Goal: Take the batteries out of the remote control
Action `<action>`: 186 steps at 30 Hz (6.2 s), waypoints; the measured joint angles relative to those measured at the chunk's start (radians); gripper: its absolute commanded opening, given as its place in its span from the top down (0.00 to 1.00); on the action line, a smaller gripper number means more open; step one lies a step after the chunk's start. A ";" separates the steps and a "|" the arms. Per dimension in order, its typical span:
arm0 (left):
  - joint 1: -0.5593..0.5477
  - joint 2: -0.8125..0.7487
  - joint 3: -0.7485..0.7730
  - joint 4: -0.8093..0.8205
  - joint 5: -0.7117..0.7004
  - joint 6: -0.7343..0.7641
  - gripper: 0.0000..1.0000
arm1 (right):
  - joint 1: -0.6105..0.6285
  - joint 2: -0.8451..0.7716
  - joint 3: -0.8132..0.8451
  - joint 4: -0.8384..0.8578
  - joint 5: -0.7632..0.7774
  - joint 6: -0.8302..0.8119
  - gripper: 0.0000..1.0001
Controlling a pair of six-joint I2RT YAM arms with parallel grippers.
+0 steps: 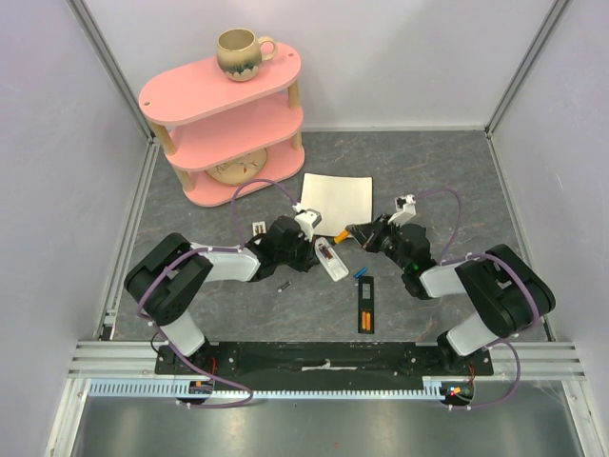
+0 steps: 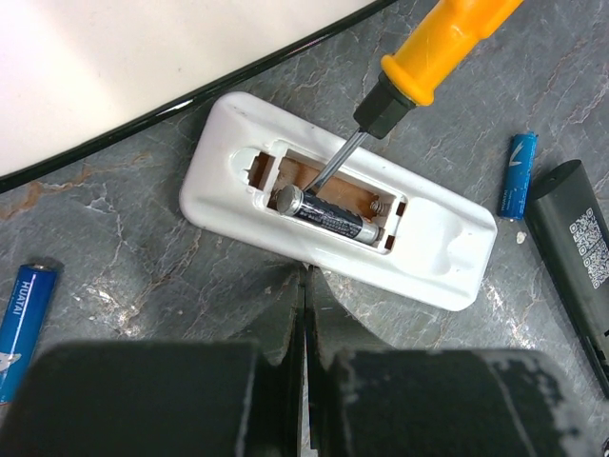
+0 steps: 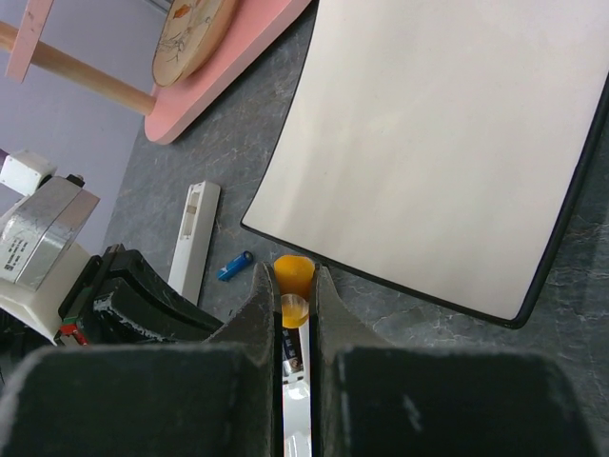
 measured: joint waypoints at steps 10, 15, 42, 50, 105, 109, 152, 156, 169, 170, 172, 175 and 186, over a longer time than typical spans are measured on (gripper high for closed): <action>0.000 0.006 0.008 -0.001 0.000 -0.001 0.98 | -0.002 -0.080 0.000 -0.104 -0.020 -0.019 1.00; 0.005 0.006 0.011 -0.007 0.000 -0.001 0.98 | -0.002 -0.137 0.000 -0.172 -0.023 -0.038 1.00; 0.021 0.013 0.018 -0.007 0.003 0.000 0.98 | 0.018 -0.168 0.018 -0.238 -0.070 -0.031 1.00; 0.021 0.016 0.019 -0.005 0.004 0.000 0.98 | 0.043 -0.167 0.066 -0.241 -0.097 -0.015 1.00; -0.090 -0.133 -0.047 -0.224 0.052 0.004 0.98 | 0.097 -0.403 0.176 -0.705 0.008 -0.305 1.00; -0.110 -0.093 -0.018 -0.200 0.067 -0.005 0.98 | 0.098 -0.402 0.176 -0.704 0.003 -0.304 1.00; -0.107 -0.046 0.013 -0.159 0.068 -0.008 0.98 | 0.302 -0.345 0.063 -0.497 0.321 -0.272 1.00; -0.106 -0.038 0.013 -0.142 0.073 -0.014 0.98 | 0.295 -0.344 0.024 -0.430 0.325 -0.232 1.00; -0.092 -0.032 0.011 -0.122 0.082 -0.027 0.98 | 0.293 -0.344 0.123 -0.606 0.298 -0.299 1.00; -0.090 -0.031 0.010 -0.120 0.082 -0.027 0.98 | 0.293 -0.344 0.134 -0.625 0.293 -0.308 1.00; -0.087 -0.029 0.010 -0.117 0.085 -0.030 0.98 | 0.293 -0.343 0.156 -0.661 0.274 -0.327 1.00; -0.084 -0.026 0.010 -0.113 0.092 -0.032 0.98 | 0.286 -0.329 0.184 -0.688 0.241 -0.350 1.00; -0.077 -0.016 0.010 -0.093 0.105 -0.038 0.98 | 0.249 -0.313 0.241 -0.774 0.157 -0.395 1.00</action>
